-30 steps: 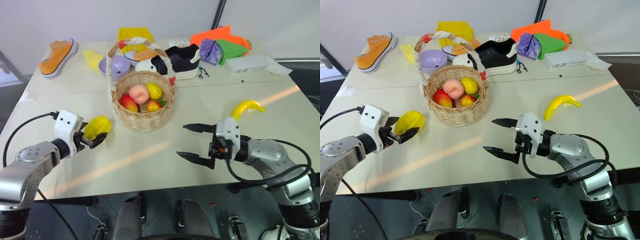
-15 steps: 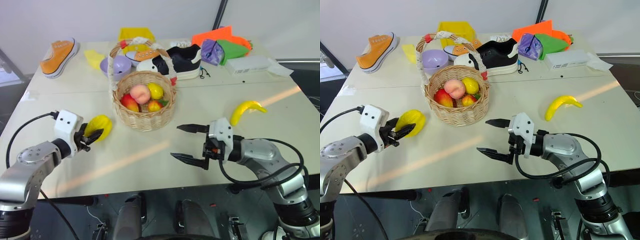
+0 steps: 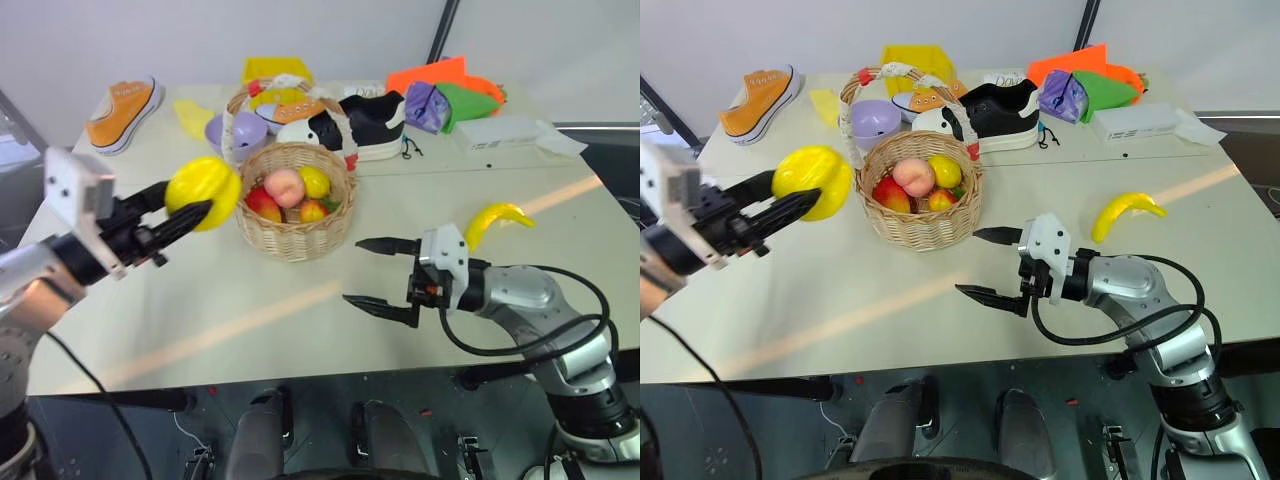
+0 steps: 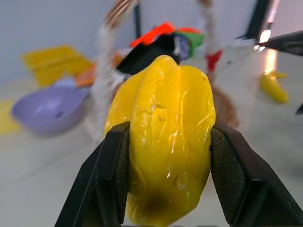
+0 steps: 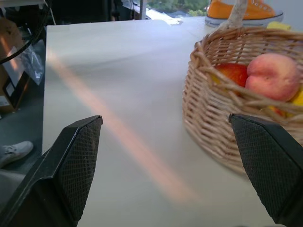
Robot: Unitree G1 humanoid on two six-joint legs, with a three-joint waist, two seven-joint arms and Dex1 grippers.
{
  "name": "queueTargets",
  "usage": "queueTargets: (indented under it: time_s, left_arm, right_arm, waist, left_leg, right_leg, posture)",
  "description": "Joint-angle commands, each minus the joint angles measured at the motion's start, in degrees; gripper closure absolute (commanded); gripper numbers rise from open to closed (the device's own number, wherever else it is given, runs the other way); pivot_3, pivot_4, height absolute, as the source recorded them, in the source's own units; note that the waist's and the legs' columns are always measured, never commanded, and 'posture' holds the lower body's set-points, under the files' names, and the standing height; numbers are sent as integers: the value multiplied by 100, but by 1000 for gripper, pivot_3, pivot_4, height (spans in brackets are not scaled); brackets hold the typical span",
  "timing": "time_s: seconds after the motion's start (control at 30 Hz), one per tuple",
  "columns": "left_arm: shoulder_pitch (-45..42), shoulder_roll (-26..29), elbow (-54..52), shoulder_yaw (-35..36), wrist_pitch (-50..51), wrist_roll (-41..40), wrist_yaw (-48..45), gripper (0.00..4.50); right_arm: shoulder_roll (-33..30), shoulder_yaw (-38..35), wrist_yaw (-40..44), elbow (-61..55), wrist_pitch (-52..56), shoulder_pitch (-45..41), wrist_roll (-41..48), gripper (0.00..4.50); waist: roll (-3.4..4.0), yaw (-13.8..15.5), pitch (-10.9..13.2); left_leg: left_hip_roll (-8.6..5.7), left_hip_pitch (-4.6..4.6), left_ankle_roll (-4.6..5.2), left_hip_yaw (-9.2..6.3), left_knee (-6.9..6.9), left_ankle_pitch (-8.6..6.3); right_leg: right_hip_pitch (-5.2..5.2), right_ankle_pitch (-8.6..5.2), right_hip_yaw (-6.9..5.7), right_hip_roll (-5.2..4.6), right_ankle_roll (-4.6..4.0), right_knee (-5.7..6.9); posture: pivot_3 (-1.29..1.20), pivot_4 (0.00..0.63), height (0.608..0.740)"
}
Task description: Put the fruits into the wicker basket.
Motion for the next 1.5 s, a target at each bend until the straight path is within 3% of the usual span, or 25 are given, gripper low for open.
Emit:
queueTargets:
  time_s: [0.03, 0.17, 0.27, 0.33, 0.5, 0.77, 1.0, 1.23, 1.33, 1.5]
  left_arm:
    - [-1012, -321, 732, -1390, -286, 1097, 256, 2218]
    - [-1643, -854, 1520, -2084, -581, 1702, 211, 2218]
    - [-1739, -1075, 1789, -2167, -831, 1886, 24, 1230]
    - [-1669, -1124, 1762, -1993, -949, 1846, -103, 310]
    - [-1214, -1194, 1338, -1559, -1157, 1448, -535, 310]
    - [-410, -1232, 260, -2259, -1301, 1301, -1362, 310]
    - [-398, -1495, 148, -2636, -1325, 1458, -1312, 310]
    - [-358, -1565, 159, -2666, -1296, 1578, -1242, 310]
    - [-258, -1546, 93, -2580, -1277, 1563, -1217, 250]
    - [-57, -1526, -35, -2451, -1313, 1504, -1214, 250]
  right_arm:
    - [-20, -102, -26, -49, -96, -163, -44, 0]
    - [-28, -189, -183, -110, -57, -99, -100, 0]
    - [-84, -436, -558, -100, 133, 29, -192, 0]
    - [-58, -747, -925, 131, 382, 15, -167, 0]
    - [-79, -1420, -1843, 933, 630, -96, -535, 0]
    - [-53, -1854, -3422, 2262, 1058, -535, -1497, 0]
    - [780, -2112, -4176, 2551, 2000, -948, -1226, 0]
    - [1316, -2103, -4784, 3600, 1726, -1449, -1487, 0]
    - [1379, -2186, -4920, 3788, 1565, -1537, -1487, 882]
    - [1237, -1901, -4733, 3534, 1502, -1452, -1629, 3455]
  waist:
    - [-5, 0, -2]
    - [-8, -37, -1]
    - [-9, -40, 0]
    - [-11, -37, 1]
    - [-11, -37, 1]
    - [-10, -29, 1]
    - [-4, -76, -3]
    - [-3, -54, -2]
    - [-2, -44, -2]
    - [-2, -74, -2]
  left_leg:
    - [-3, -1, 1, 3, 3, 0]
    - [-5, -4, 29, 13, 9, 11]
    - [-2, -9, 30, 16, 5, 10]
    - [2, -9, 28, 16, 2, 11]
    - [3, -8, 27, 19, 9, 12]
    - [5, -7, 27, 16, 20, 12]
    - [4, -2, 29, 18, 18, 13]
    - [1, -3, 29, 19, 20, 13]
    - [0, -4, 29, 20, 20, 14]
    - [1, -2, 29, 19, 18, 14]
  right_leg:
    - [2, 8, -3, 5, 14, 0]
    - [21, 17, 6, 17, 33, -2]
    - [10, 35, 7, 33, 79, 1]
    - [2, 29, 5, 37, 92, 13]
    - [5, 29, 8, 33, 91, 17]
    - [14, 21, 11, 23, 73, 14]
    - [14, 30, 13, 34, 89, 16]
    - [15, 31, 12, 36, 93, 17]
    - [16, 31, 12, 35, 93, 17]
    - [15, 32, 12, 36, 94, 18]
  posture:
    - [0, 150, 740]
    - [0, 150, 740]
    - [0, 150, 740]
    - [0, 150, 740]
    - [0, 150, 740]
    - [0, 150, 740]
    - [0, 150, 740]
    - [0, 150, 740]
    - [0, 150, 740]
    - [0, 150, 740]
